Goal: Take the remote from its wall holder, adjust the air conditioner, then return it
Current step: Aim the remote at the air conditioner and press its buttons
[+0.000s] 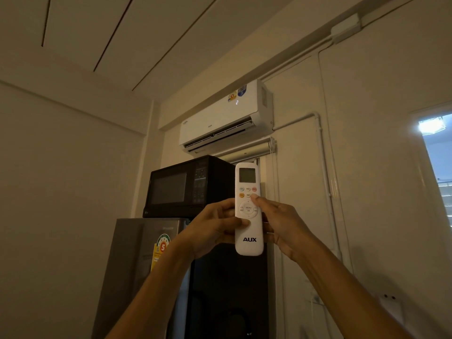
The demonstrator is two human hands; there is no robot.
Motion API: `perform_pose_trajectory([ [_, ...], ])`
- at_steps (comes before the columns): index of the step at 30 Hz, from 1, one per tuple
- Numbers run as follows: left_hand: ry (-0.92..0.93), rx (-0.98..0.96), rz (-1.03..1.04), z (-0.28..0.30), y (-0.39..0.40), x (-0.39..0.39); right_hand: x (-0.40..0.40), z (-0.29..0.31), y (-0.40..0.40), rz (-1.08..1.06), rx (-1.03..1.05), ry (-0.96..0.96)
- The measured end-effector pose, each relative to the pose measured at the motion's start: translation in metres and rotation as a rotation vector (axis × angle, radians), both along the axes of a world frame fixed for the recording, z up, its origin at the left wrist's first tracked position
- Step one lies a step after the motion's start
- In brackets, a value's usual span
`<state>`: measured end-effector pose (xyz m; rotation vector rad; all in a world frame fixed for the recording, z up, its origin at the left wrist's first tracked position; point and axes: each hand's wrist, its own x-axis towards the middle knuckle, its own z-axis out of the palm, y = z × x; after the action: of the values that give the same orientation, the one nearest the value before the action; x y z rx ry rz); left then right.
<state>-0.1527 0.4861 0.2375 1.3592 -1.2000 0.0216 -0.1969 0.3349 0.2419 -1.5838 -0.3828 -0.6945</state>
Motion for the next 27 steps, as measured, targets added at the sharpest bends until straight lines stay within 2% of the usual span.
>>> perform_pose_trajectory([
  [27,0.040,-0.007,0.008,-0.0070,0.0030,0.0037,0.0010,-0.0040,0.0055,-0.015,0.021,0.039],
])
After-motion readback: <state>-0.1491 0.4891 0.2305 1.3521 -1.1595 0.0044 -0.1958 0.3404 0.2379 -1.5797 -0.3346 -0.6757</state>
